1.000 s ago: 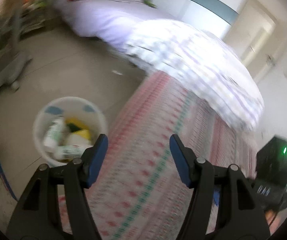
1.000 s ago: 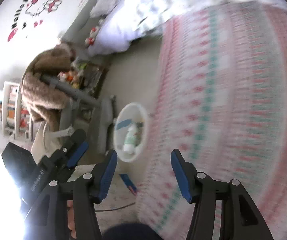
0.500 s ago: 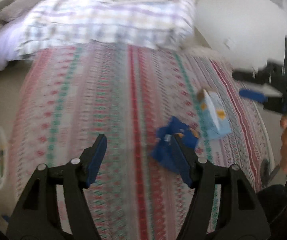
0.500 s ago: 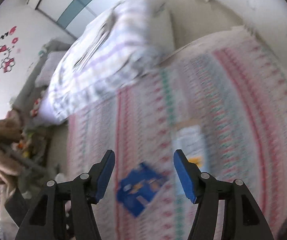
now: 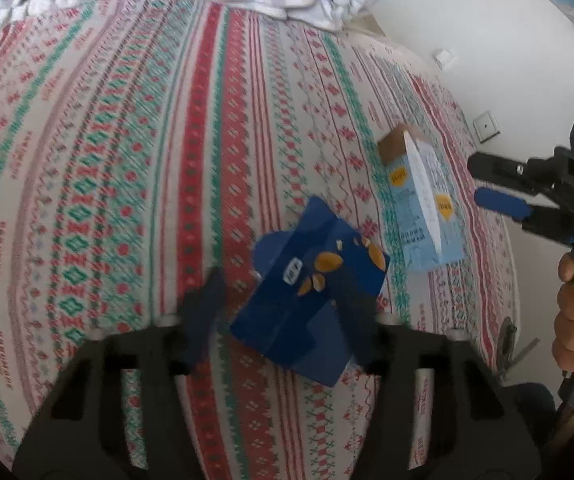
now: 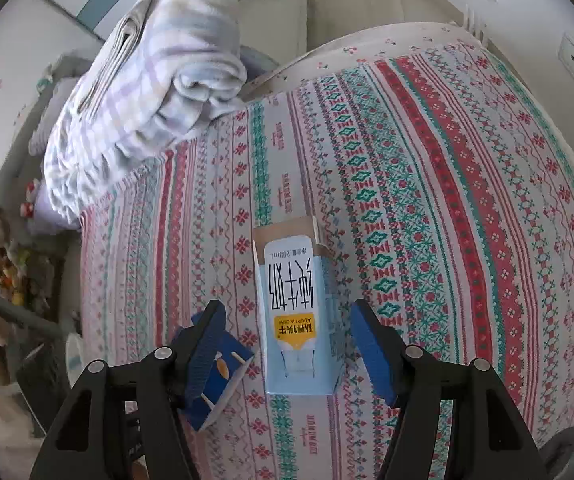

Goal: Collect trash

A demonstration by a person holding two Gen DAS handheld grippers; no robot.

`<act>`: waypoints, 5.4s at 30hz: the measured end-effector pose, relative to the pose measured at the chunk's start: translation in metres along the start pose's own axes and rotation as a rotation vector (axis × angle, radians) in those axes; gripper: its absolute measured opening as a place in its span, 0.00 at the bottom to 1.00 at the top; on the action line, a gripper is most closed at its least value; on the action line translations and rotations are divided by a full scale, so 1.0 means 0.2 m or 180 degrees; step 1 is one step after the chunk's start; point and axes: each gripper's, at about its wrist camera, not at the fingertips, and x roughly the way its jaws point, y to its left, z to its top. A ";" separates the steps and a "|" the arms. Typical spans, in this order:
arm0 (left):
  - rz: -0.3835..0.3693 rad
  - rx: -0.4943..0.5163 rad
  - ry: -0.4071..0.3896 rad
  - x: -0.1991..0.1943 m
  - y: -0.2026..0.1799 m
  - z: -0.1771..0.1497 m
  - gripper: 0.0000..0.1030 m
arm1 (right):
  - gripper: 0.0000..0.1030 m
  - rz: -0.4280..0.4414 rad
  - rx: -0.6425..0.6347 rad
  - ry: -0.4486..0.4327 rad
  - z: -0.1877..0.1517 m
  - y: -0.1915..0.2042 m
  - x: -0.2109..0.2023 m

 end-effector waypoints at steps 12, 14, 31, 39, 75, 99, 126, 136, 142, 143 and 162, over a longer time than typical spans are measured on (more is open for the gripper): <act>-0.0076 -0.0172 -0.0290 -0.16 -0.06 -0.06 0.03 | 0.65 -0.0131 0.0052 0.0076 0.01 -0.04 0.07; -0.0061 -0.0214 -0.0344 -0.22 -0.03 -0.06 0.03 | 0.65 -0.0153 0.0019 0.0107 0.01 -0.03 0.08; -0.0171 -0.0717 -0.0702 -0.44 0.21 -0.03 0.03 | 0.51 0.0262 -0.0593 0.0015 -0.11 0.25 0.04; -0.0127 -0.0827 -0.0768 -0.48 0.27 -0.04 0.03 | 0.52 0.0409 -0.0634 0.0039 -0.14 0.31 0.06; 0.0277 -0.2962 -0.1044 -1.03 1.82 -0.47 0.03 | 0.52 0.0748 -0.0812 0.0169 -0.30 0.63 0.18; 0.0946 -0.3809 -0.1731 -1.39 1.87 -0.81 0.49 | 0.63 0.1175 -0.2041 0.0900 -0.90 2.41 0.91; 0.2151 -0.2081 -0.1492 -1.51 0.84 -0.92 0.86 | 0.64 0.1812 -0.2379 0.0473 -1.16 1.47 -0.11; 0.2751 -0.1713 -0.1566 -1.55 0.59 -0.99 0.90 | 0.67 0.1817 -0.2737 0.0006 -1.29 1.37 -0.28; 0.2883 -0.1579 -0.1727 -1.58 0.47 -1.02 0.90 | 0.68 0.1755 -0.2870 -0.0119 -1.33 1.36 -0.30; 0.2890 -0.1547 -0.1744 -1.58 0.45 -1.02 0.90 | 0.68 0.1742 -0.2873 -0.0134 -1.33 1.36 -0.30; 0.2846 -0.1400 -0.1732 -1.54 0.38 -1.02 0.90 | 0.71 0.1764 -0.2855 -0.0213 -1.33 1.35 -0.27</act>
